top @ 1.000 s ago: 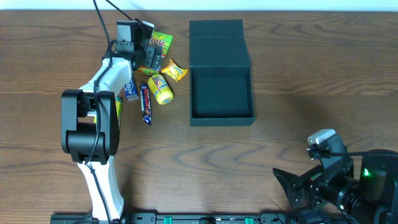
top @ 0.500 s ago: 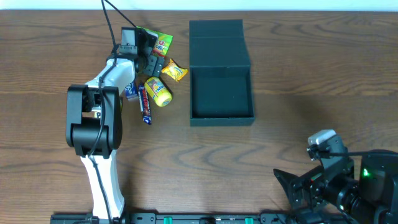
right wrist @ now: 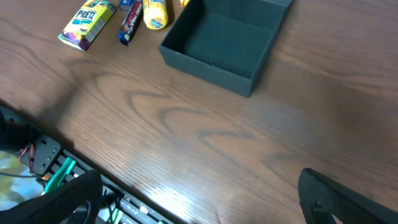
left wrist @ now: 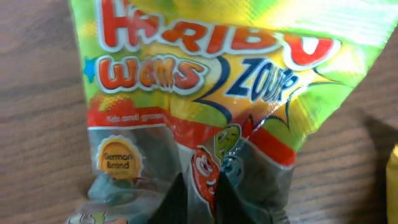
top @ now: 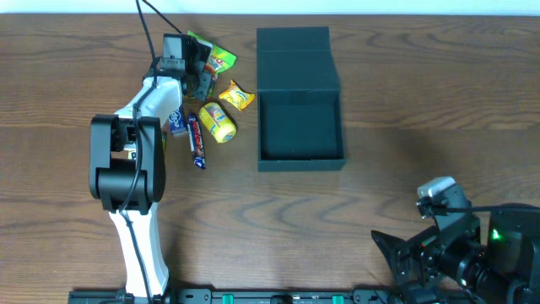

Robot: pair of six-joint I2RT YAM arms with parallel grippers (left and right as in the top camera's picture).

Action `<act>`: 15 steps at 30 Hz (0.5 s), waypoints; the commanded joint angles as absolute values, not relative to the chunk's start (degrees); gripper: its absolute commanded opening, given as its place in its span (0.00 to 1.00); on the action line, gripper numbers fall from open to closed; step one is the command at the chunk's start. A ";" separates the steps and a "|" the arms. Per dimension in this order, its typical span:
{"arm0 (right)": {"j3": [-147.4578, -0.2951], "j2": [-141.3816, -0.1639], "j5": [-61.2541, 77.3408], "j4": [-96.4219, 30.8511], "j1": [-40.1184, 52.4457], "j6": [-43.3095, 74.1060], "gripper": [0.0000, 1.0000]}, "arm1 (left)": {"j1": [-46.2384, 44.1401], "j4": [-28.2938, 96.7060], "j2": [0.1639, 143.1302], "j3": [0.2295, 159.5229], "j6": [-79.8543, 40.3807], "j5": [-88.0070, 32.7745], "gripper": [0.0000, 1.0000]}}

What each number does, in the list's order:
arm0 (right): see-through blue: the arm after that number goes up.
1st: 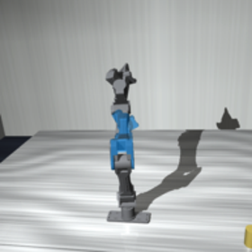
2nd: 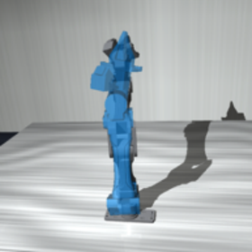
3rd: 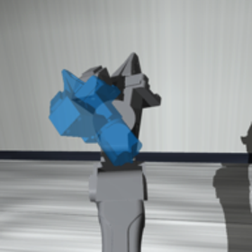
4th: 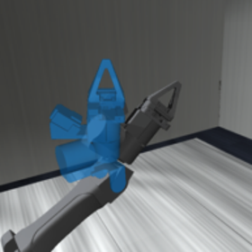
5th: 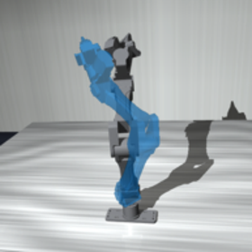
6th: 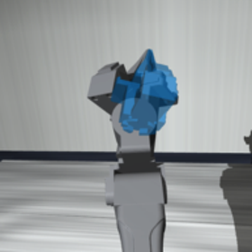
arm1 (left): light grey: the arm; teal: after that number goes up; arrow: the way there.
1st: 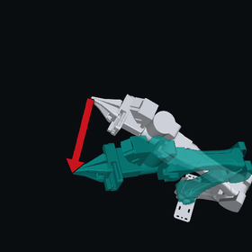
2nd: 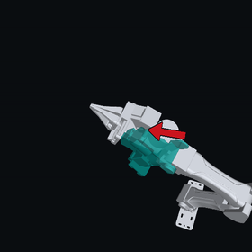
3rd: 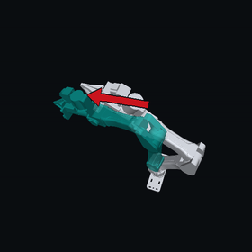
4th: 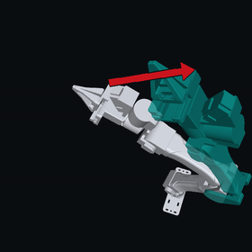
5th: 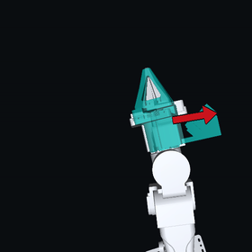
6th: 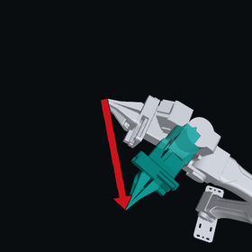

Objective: Pack container
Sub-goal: 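Grasp the Haribo Worms gummy bag with the left gripper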

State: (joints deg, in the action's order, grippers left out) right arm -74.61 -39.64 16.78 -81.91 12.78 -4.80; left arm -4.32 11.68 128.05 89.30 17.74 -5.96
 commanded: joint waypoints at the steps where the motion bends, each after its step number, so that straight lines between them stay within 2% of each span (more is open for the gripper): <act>1: -74.96 -39.64 16.51 -82.11 12.29 -4.12 0.99 | -4.54 13.52 131.46 89.69 15.73 -6.81 0.05; 8: -74.96 -39.64 16.51 -82.11 12.29 -4.14 0.99 | -4.54 21.23 131.46 100.40 12.80 -2.02 0.05; 15: -74.96 -39.64 16.51 -82.08 12.29 -4.14 0.99 | -4.56 31.79 130.85 113.03 4.78 -0.36 0.05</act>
State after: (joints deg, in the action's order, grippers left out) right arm -74.61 -39.64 16.71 -82.02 12.78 -4.82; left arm -4.56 31.05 131.92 108.40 9.43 -2.02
